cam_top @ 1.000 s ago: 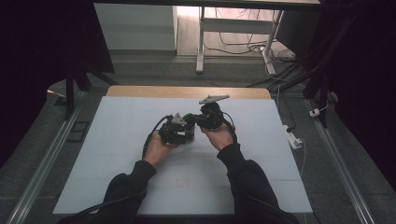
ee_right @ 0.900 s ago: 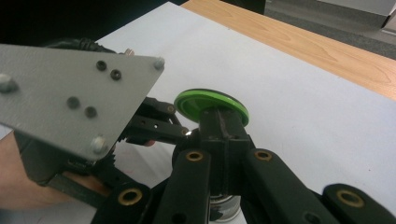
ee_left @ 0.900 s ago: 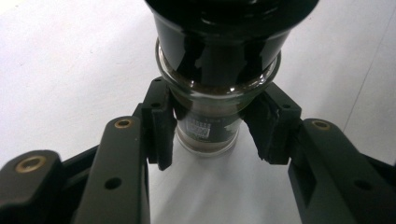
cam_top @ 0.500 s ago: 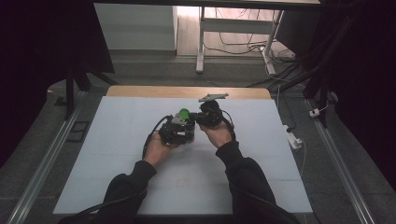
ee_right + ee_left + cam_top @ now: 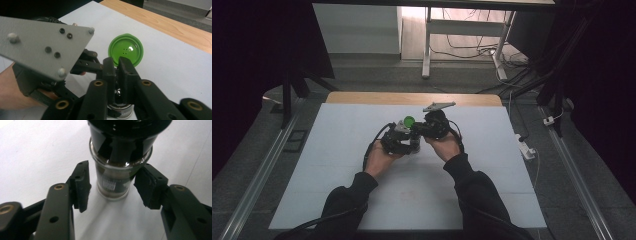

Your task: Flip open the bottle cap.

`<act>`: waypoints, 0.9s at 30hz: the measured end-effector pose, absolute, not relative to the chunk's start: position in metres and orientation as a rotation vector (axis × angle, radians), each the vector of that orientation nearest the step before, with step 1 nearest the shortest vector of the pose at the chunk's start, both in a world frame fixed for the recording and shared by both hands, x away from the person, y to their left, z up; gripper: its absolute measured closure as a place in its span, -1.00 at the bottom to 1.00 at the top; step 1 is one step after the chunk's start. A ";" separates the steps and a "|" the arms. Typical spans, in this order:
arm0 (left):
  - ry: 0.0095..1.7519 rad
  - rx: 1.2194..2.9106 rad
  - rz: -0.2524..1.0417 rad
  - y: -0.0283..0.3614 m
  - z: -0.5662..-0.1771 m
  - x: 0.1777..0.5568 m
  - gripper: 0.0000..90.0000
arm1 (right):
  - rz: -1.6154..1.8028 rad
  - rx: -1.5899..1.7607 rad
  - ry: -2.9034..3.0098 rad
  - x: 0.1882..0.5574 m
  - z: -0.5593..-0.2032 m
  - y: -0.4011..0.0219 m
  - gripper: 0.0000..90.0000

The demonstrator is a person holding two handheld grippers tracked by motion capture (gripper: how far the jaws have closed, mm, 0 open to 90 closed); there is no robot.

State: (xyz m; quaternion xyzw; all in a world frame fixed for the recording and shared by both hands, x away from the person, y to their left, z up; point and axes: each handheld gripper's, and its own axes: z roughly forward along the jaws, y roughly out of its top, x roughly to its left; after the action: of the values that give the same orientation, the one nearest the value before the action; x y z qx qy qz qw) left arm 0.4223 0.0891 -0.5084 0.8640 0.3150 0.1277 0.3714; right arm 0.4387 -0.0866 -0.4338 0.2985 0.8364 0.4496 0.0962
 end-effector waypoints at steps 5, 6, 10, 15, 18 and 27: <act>0.808 2.232 0.311 0.095 -0.499 0.416 -0.09 | 1.335 0.869 2.468 0.434 -0.430 -0.090 0.71; 0.812 2.237 0.318 0.096 -0.496 0.414 -0.12 | 1.334 0.867 2.468 0.432 -0.429 -0.091 0.68; 0.826 2.247 0.309 0.103 -0.490 0.407 -0.25 | 1.324 0.853 2.468 0.426 -0.427 -0.095 0.54; 0.841 2.235 0.274 0.113 -0.484 0.398 -0.41 | 1.323 0.864 2.474 0.419 -0.427 -0.100 0.35; 0.839 2.234 0.260 0.118 -0.482 0.392 -0.49 | 1.324 0.867 2.469 0.415 -0.428 -0.103 0.22; 0.852 2.208 0.220 0.130 -0.477 0.375 -0.63 | 1.342 0.880 2.482 0.402 -0.431 -0.109 -0.09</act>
State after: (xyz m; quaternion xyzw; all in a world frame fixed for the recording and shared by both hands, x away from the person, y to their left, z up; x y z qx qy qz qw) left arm 0.3754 0.1297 -0.4771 0.8619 0.3327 0.0858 0.3731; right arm 0.4023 -0.1092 -0.4310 0.2964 0.8362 0.4521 0.0928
